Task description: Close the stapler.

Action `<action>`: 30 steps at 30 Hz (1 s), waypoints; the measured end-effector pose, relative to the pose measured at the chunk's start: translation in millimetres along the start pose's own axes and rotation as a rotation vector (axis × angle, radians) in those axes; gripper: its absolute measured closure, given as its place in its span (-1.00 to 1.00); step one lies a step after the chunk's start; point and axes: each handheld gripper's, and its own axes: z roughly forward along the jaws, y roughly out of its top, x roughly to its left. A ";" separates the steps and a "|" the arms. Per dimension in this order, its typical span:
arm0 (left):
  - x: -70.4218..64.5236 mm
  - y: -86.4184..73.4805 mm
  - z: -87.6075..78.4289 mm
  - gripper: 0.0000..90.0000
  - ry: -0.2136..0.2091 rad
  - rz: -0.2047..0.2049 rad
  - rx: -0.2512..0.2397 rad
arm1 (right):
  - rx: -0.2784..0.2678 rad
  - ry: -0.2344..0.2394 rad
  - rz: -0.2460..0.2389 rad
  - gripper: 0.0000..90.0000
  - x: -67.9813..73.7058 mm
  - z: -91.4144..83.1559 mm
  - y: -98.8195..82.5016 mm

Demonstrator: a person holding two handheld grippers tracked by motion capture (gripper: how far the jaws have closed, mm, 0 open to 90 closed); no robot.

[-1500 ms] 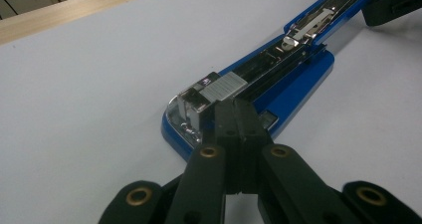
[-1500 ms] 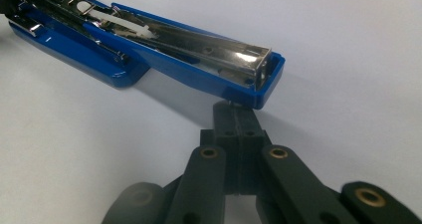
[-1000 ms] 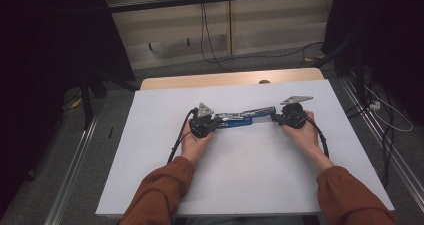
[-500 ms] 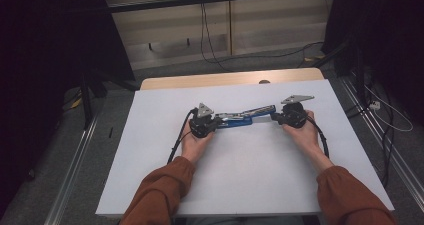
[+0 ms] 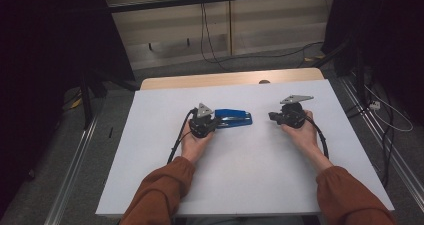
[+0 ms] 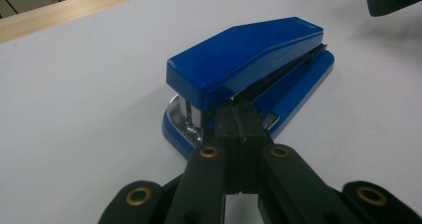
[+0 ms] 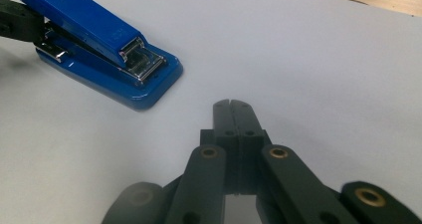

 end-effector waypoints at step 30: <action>-1.6 -3.1 -26.0 0.33 0.013 -0.020 -0.035 | -0.051 -0.001 0.039 -0.02 3.0 -11.1 -3.9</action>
